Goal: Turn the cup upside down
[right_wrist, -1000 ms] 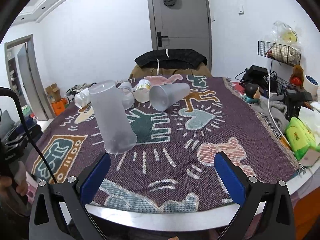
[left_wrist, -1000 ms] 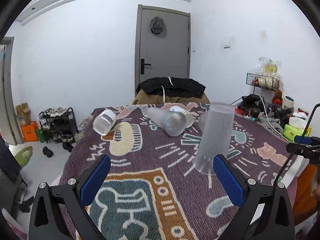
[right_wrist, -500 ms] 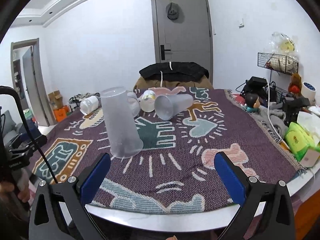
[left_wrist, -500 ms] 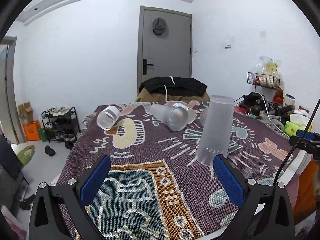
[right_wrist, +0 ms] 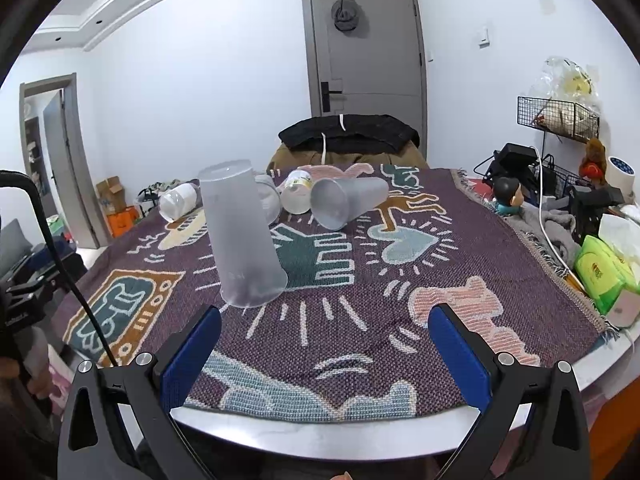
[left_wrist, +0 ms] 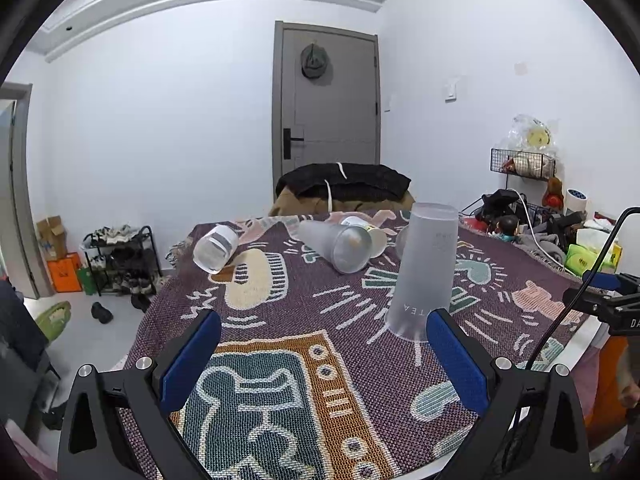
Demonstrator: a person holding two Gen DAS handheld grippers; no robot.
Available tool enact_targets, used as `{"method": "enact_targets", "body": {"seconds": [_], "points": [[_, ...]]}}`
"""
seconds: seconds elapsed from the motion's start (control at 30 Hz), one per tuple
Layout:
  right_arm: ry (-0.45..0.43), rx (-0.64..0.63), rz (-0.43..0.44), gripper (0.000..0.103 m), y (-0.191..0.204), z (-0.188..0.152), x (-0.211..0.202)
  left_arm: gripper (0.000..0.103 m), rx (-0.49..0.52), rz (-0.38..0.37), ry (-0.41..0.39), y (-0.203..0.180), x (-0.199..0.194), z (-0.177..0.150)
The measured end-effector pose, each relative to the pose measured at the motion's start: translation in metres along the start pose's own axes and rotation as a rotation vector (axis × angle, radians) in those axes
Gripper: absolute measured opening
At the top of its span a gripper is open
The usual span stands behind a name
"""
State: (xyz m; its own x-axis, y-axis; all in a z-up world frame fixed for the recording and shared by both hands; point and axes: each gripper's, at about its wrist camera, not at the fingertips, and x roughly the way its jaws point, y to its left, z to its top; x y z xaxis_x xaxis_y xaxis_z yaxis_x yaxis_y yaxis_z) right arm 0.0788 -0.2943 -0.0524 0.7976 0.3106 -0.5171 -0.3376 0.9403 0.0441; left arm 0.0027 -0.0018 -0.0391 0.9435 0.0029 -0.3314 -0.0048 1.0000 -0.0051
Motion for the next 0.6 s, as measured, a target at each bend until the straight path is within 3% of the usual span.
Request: {"method": "enact_targets", "body": {"seconds": [0.6], "points": [[-0.01, 0.002, -0.009, 0.103, -0.0001, 0.0005, -0.0013, 0.103, -0.006, 0.005, -0.005, 0.0015, -0.0007, 0.0013]]}}
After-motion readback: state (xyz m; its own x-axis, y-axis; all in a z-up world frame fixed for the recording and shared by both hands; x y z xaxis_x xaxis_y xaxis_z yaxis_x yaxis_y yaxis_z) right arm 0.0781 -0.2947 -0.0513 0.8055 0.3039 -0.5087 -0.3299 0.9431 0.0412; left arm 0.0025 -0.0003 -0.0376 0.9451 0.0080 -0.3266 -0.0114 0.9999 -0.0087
